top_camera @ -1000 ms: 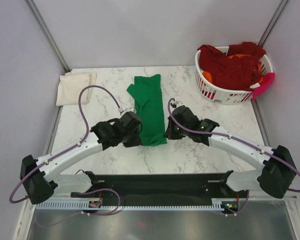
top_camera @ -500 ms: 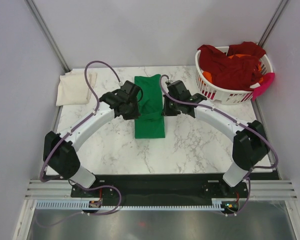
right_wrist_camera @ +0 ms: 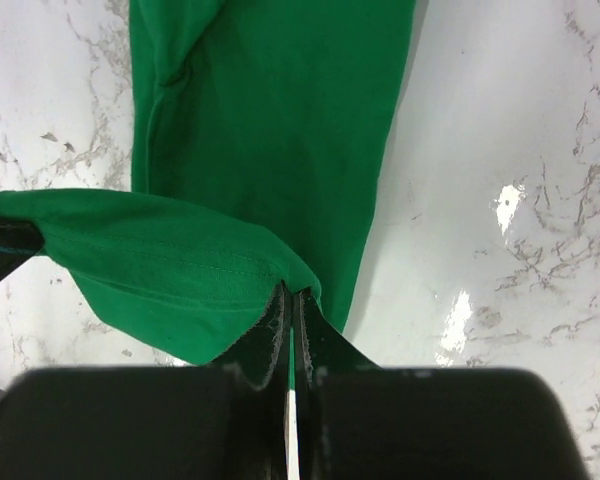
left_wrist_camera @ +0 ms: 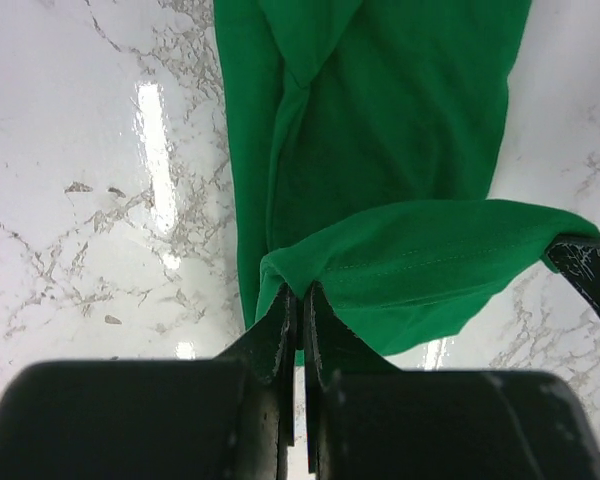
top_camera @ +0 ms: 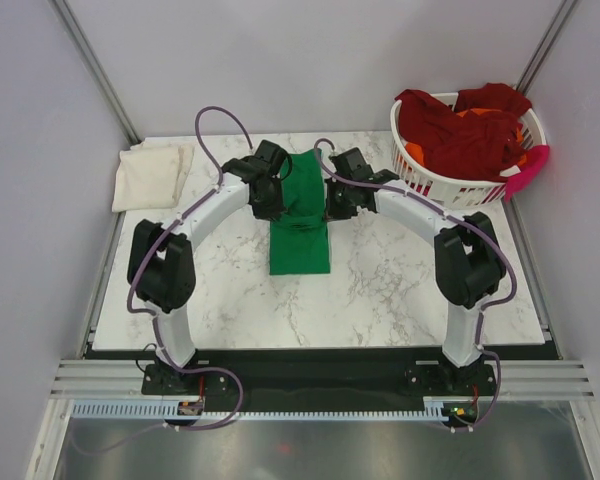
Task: Fold and stack the t-shirts
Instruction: Fold the tshirt
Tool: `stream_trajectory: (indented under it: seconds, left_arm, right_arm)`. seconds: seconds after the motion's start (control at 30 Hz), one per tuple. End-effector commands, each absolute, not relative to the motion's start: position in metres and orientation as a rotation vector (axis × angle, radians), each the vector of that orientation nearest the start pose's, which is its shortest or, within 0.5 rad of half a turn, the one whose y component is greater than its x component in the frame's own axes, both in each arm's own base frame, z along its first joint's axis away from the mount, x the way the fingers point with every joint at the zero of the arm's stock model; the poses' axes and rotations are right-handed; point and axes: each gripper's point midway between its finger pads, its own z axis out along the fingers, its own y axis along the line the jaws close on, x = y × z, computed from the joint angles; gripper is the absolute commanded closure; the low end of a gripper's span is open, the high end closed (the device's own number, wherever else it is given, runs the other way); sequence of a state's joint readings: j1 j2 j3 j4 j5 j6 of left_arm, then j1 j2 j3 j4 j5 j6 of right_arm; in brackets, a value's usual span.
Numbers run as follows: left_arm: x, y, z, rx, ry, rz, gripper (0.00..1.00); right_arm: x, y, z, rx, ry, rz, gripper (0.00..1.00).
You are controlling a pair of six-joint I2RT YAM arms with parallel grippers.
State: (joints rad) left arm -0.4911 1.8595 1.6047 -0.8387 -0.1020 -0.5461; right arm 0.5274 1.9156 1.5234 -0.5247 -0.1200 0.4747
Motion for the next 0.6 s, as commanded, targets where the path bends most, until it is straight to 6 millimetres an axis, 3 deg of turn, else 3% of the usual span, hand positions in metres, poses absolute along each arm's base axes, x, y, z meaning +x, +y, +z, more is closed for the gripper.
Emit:
stream_trajectory:
  seconds: [0.0, 0.13, 0.17, 0.2, 0.23, 0.3, 0.33, 0.37, 0.4, 0.43, 0.5, 0.57]
  left_arm:
    - [0.394, -0.206, 0.119, -0.042, 2.671, -0.189, 0.98]
    - [0.409, -0.201, 0.082, -0.036, 2.726, -0.122, 0.98]
    - [0.414, -0.201, 0.077, -0.033, 2.73, -0.118, 0.98]
    - [0.418, -0.202, 0.073, -0.034, 2.735, -0.121, 0.98]
    - [0.427, -0.203, 0.065, -0.04, 2.744, -0.132, 0.98]
    - [0.438, -0.204, 0.064, -0.054, 2.736, -0.141, 0.96]
    - [0.449, -0.205, 0.071, -0.075, 2.714, -0.167, 0.86]
    - [0.454, -0.204, 0.069, -0.087, 2.713, -0.178, 0.8]
    - [0.459, -0.204, 0.074, -0.101, 2.703, -0.196, 0.61]
    - [0.467, -0.203, 0.082, -0.118, 2.684, -0.236, 0.51]
    - [0.474, -0.202, 0.097, -0.116, 2.654, -0.264, 0.29]
    - [0.481, -0.2, 0.118, -0.087, 2.604, -0.275, 0.22]
  right_arm:
    - [0.407, 0.283, 0.107, -0.144, 2.553, 0.574, 1.0]
    - [0.425, 0.279, 0.088, -0.124, 2.575, 0.549, 0.9]
    - [0.43, 0.278, 0.075, -0.115, 2.599, 0.545, 0.88]
    - [0.441, 0.277, 0.077, -0.101, 2.59, 0.569, 0.84]
    - [0.446, 0.275, 0.065, -0.086, 2.609, 0.573, 0.73]
    - [0.467, 0.27, 0.071, -0.045, 2.583, 0.596, 0.51]
    - [0.471, 0.269, 0.063, -0.034, 2.595, 0.597, 0.29]
    - [0.475, 0.268, 0.063, -0.038, 2.598, 0.599, 0.2]
    - [0.488, 0.269, 0.076, -0.046, 2.563, 0.608, 0.15]
    - [0.493, 0.267, 0.072, -0.046, 2.575, 0.599, 0.11]
    - [0.498, 0.261, 0.086, -0.058, 2.569, 0.576, 0.1]
    - [0.498, 0.253, 0.109, -0.045, 2.53, 0.531, 0.09]
